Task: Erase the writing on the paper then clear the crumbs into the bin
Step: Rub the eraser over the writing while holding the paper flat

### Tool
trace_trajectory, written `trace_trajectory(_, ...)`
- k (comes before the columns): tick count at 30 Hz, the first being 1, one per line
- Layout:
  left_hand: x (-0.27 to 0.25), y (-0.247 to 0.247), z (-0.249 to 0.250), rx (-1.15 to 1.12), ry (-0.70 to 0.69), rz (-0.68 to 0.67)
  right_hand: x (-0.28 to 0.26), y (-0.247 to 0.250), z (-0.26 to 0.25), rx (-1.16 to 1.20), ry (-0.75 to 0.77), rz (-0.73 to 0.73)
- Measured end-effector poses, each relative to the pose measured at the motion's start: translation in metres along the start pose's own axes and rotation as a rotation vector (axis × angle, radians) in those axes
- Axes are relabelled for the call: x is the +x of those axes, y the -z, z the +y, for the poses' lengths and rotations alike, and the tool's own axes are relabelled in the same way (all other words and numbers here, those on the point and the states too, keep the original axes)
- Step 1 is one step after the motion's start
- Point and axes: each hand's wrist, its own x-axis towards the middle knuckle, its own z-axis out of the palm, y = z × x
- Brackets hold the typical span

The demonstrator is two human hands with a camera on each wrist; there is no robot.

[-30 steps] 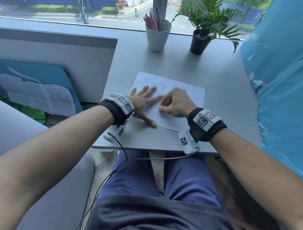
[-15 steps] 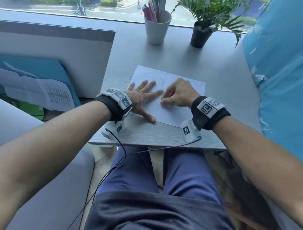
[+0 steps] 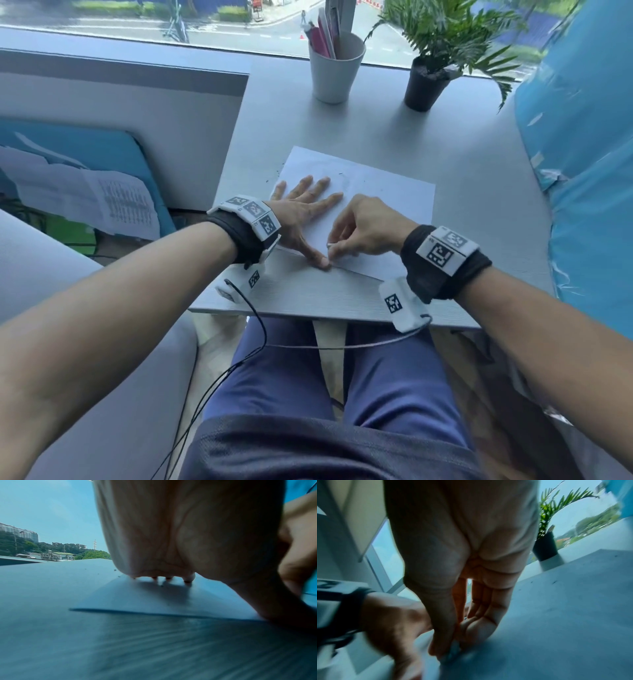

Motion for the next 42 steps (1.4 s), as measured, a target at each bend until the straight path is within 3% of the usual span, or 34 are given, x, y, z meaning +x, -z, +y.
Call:
trace_trajectory(4, 0.002, 0.003, 0.001, -0.024, 0.018, -0.017, 0.023, 0.022, 0.011, 0.075, -0.095, 0.263)
trace_trajectory(9, 0.006, 0.003, -0.001, -0.015, 0.060, -0.007, 0.009, 0.003, -0.002, -0.017, 0.023, 0.001)
trace_trajectory(14, 0.006, 0.005, 0.002, -0.020, 0.068, -0.036, 0.030, 0.024, 0.014, 0.038, -0.046, 0.268)
trace_trajectory(19, 0.008, 0.004, 0.000, -0.006, 0.069, -0.035, 0.010, 0.003, 0.001, -0.064, 0.061, 0.018)
trace_trajectory(24, 0.007, 0.008, 0.003, 0.005, 0.080, -0.068, 0.029, 0.019, 0.014, 0.044, -0.069, 0.326)
trace_trajectory(29, 0.009, 0.008, 0.003, 0.020, 0.094, -0.073, 0.012, 0.002, 0.001, -0.032, 0.006, 0.085)
trace_trajectory(34, 0.007, 0.009, 0.004, 0.016, 0.087, -0.083, 0.040, 0.028, 0.016, 0.057, -0.095, 0.325)
trace_trajectory(39, 0.007, 0.008, 0.003, 0.018, 0.080, -0.061, 0.012, 0.003, -0.002, -0.026, 0.028, 0.041)
trace_trajectory(42, 0.004, 0.011, 0.006, 0.017, 0.079, -0.071, 0.033, 0.024, 0.008, 0.070, -0.034, 0.141)
